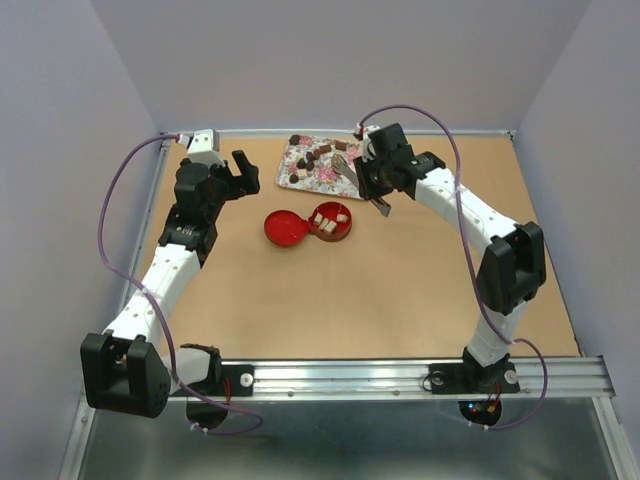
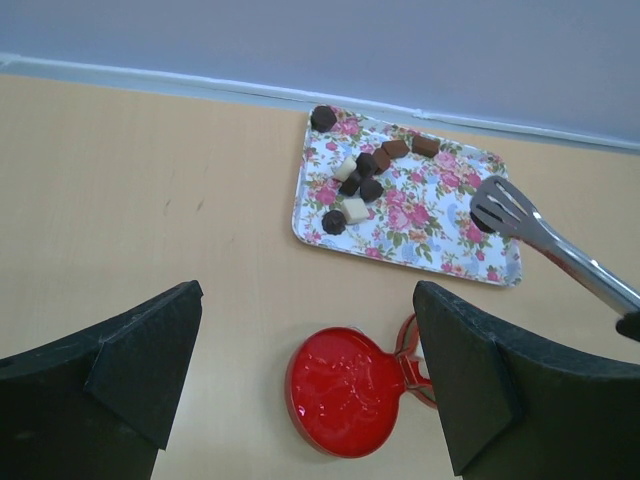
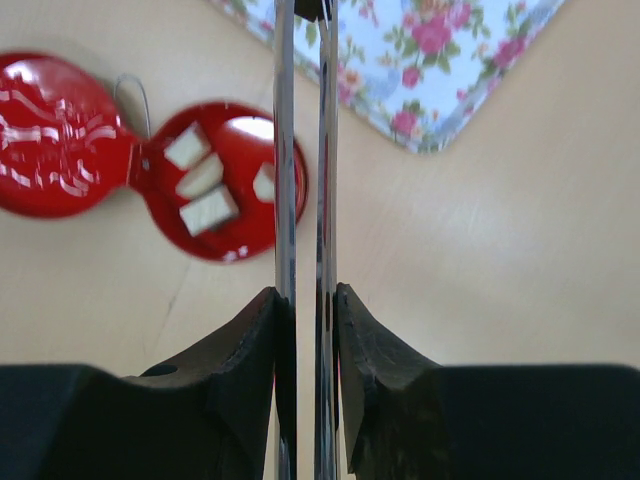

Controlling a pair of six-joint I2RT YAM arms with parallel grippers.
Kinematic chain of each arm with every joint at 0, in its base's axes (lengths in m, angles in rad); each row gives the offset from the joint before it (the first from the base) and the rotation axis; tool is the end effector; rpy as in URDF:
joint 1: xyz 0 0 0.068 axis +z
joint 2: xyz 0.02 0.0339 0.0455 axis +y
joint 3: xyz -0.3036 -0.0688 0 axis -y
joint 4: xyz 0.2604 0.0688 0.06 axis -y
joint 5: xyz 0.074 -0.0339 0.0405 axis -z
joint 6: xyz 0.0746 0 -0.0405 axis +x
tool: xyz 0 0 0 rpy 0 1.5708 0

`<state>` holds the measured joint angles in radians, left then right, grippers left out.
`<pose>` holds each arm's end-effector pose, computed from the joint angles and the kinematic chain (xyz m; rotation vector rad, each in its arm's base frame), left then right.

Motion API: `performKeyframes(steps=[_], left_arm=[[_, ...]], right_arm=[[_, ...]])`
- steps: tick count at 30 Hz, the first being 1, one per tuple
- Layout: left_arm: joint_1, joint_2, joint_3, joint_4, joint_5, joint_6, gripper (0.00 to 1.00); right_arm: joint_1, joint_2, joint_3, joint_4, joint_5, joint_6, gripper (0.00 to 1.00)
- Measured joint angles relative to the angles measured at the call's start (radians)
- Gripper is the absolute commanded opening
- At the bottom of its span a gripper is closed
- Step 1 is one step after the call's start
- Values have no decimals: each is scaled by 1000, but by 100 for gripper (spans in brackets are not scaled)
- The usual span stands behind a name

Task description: Pack the chocolate

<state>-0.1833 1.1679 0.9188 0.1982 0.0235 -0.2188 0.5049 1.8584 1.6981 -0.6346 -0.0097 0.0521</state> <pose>0.3109 -0.0594 0.3792 -0.0107 1.6316 -0.3284 0.4170 0.2313 0.3162 -0.5396 2.3216 0.2789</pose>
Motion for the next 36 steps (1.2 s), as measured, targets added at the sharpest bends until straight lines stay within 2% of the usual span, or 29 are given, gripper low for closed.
performKeyframes(steps=[6, 11, 24, 30, 33, 36], left_arm=[[0, -2, 0, 0, 2, 0, 99], [0, -2, 0, 0, 3, 0, 99], [0, -2, 0, 0, 3, 0, 99], [0, -2, 0, 0, 3, 0, 99], [0, -2, 0, 0, 3, 0, 99], [0, -2, 0, 0, 3, 0, 99]], right_arm=[[0, -196, -208, -11, -52, 8, 32], [0, -269, -300, -15, -92, 28, 32], [11, -233, -317, -10, -145, 42, 33], [18, -209, -317, -11, -157, 42, 37], [20, -208, -317, -10, -158, 42, 44], [20, -208, -317, -10, -158, 42, 45]])
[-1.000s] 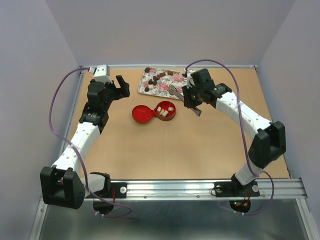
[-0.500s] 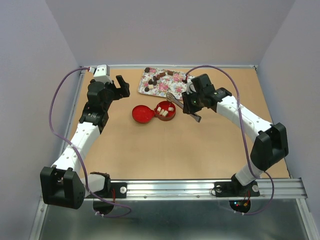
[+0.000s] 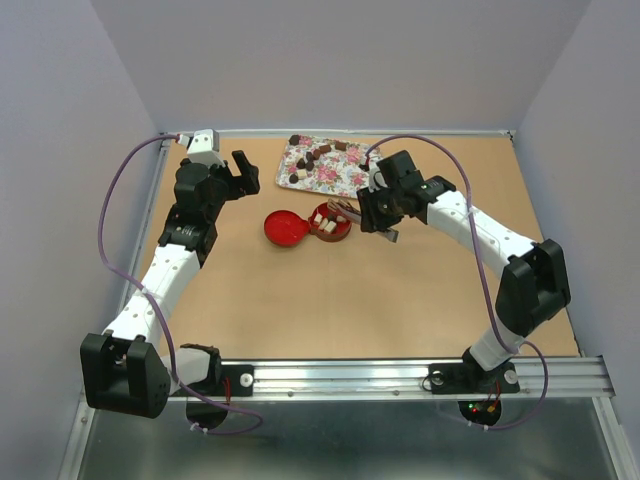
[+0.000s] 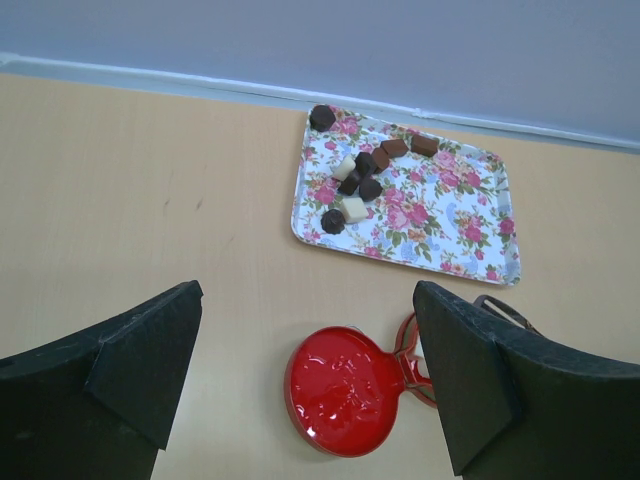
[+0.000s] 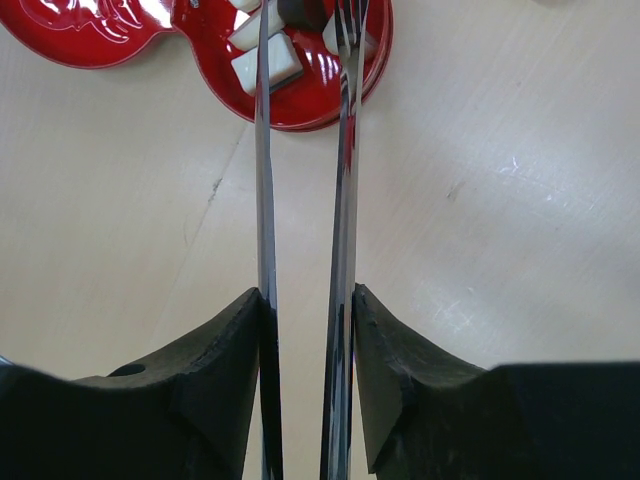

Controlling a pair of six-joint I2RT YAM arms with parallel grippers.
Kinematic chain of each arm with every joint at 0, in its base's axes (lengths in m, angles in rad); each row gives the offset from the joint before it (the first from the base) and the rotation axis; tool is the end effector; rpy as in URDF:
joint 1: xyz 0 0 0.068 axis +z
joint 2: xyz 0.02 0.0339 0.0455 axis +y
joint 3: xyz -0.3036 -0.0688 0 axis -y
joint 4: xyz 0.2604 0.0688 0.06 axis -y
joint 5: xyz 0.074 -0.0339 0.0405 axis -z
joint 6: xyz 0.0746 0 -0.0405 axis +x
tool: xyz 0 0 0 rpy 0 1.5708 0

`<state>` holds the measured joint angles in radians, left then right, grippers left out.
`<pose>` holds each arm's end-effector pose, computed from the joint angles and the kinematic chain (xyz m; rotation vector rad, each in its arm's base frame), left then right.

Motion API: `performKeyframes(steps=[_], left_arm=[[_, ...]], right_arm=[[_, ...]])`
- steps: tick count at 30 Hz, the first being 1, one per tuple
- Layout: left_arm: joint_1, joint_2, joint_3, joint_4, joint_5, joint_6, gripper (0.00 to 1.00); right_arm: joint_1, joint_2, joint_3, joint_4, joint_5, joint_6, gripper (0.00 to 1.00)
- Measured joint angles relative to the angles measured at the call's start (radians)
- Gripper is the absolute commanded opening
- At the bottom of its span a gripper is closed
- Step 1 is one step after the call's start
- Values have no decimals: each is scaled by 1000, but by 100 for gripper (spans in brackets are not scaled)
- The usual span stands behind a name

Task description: Pack the chocolate

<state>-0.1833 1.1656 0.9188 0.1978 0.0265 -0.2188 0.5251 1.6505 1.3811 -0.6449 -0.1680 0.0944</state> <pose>0.3102 -0.0595 0.3798 -0.0084 1.6299 -0.3311 0.3409 0.2119 0.2878 -0.6108 2.4531 0.4650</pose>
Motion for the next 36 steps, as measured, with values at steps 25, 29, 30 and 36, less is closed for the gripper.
performKeyframes(steps=[25, 29, 30, 36], left_arm=[[0, 0, 0, 0, 0, 0, 99], [0, 0, 0, 0, 0, 0, 99], [0, 0, 0, 0, 0, 0, 99], [0, 0, 0, 0, 0, 0, 99]], right_arm=[[0, 49, 213, 1, 14, 0, 44], [0, 121, 277, 2, 14, -1, 44], [0, 146, 297, 2, 14, -2, 44], [0, 274, 391, 1, 14, -5, 45]])
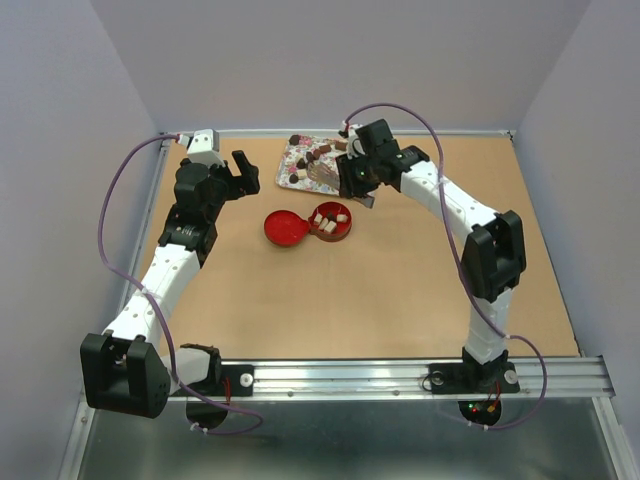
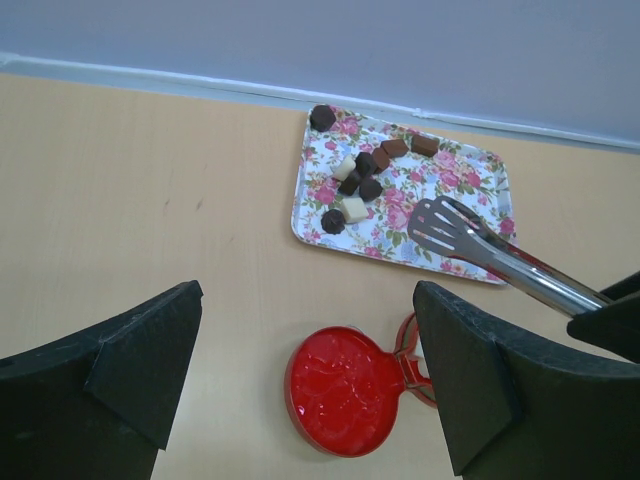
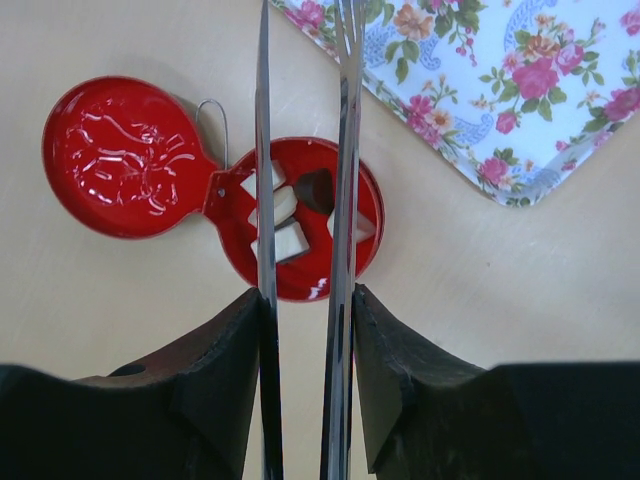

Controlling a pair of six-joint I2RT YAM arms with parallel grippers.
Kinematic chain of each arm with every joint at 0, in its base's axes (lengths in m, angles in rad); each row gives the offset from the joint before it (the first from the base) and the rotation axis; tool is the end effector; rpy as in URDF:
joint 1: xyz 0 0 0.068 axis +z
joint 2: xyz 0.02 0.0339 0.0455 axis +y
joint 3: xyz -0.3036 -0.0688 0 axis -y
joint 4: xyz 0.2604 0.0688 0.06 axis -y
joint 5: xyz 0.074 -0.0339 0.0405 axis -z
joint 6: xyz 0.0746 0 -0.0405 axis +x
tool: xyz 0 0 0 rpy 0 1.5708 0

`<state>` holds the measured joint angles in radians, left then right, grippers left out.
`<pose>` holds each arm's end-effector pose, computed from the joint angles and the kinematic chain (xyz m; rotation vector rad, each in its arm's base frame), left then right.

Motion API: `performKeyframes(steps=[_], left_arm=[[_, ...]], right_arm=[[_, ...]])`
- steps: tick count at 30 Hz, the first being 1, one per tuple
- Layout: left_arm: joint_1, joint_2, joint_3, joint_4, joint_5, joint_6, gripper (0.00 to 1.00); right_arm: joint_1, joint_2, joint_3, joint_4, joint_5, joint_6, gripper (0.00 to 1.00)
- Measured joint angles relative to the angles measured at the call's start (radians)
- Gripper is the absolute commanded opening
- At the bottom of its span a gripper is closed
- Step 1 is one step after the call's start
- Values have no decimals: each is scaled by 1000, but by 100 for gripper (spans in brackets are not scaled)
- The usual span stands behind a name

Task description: Pack the chocolate

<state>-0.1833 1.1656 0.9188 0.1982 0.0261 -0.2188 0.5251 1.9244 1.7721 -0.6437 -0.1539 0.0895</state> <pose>0.3102 -0.0595 0.3799 -0.0087 1.6294 -0.3308 0.4225 0.2580 0.3126 -0.5937 2.3326 0.4737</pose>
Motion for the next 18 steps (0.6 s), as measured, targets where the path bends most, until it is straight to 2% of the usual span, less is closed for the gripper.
performKeyframes(steps=[11, 18], left_arm=[[0, 0, 0, 0, 0, 0, 99], [0, 0, 0, 0, 0, 0, 99]], right_arm=[[0, 154, 157, 2, 3, 0, 47], [0, 209, 175, 0, 5, 0, 47]])
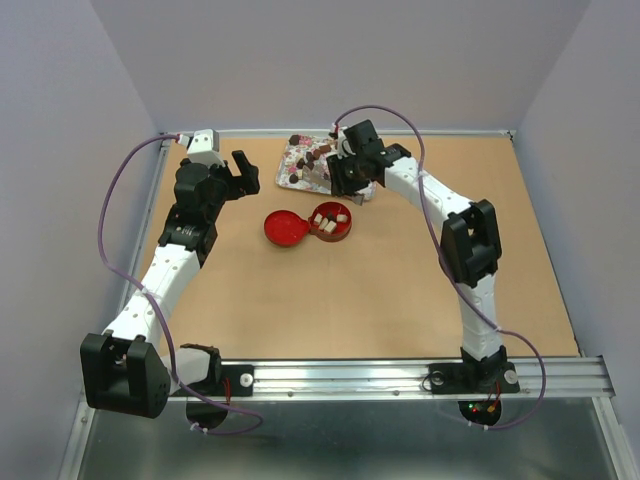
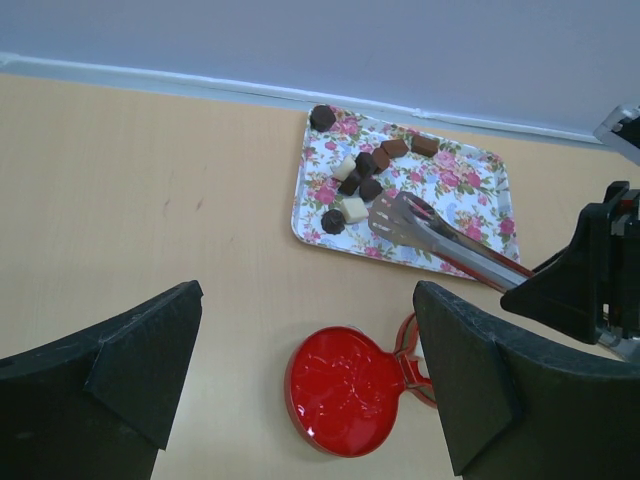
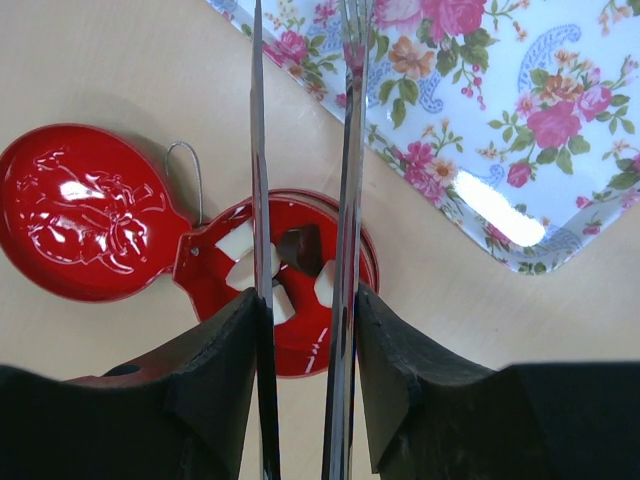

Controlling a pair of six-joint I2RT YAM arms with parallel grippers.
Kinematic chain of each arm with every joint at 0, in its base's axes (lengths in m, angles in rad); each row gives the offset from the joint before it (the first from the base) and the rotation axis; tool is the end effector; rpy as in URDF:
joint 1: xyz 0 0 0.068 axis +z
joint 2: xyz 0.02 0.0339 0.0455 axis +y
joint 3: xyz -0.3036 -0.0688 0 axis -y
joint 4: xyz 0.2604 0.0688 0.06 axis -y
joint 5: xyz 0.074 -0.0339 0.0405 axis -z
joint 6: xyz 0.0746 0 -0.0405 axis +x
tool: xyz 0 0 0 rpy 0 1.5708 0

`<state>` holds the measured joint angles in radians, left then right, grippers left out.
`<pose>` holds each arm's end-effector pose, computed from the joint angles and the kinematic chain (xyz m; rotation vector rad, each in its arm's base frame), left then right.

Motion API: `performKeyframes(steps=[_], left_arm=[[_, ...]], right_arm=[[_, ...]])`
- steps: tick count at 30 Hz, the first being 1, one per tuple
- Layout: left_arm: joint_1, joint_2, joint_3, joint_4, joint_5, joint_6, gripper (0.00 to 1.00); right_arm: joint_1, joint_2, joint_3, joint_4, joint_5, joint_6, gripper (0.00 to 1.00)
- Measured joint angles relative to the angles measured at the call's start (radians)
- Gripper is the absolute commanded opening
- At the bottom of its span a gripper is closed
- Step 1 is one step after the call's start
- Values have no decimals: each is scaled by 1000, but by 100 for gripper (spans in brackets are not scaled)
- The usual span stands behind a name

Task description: Pack the chocolate

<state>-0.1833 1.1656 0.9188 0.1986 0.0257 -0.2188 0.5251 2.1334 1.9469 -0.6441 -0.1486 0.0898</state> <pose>0.3103 -0.0595 0.3799 -0.0090 1.6290 -0.3305 0.4692 0.2846 0.2719 -0.5957 2.3674 0.4596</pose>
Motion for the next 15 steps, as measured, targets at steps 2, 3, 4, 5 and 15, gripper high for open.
performKeyframes(steps=[2, 3, 4, 5, 15], left_arm=[[0, 0, 0, 0, 0, 0, 99], [0, 0, 0, 0, 0, 0, 99], [0, 0, 0, 0, 0, 0, 99], [0, 0, 0, 0, 0, 0, 99], [0, 0, 0, 0, 0, 0, 99]], right_arm=[[0, 21, 12, 1, 1, 0, 47], [0, 28, 14, 1, 1, 0, 47], [0, 37, 17, 1, 2, 0, 47], [0, 44, 18, 0, 2, 0, 47], [0, 102, 71, 1, -2, 0, 47]])
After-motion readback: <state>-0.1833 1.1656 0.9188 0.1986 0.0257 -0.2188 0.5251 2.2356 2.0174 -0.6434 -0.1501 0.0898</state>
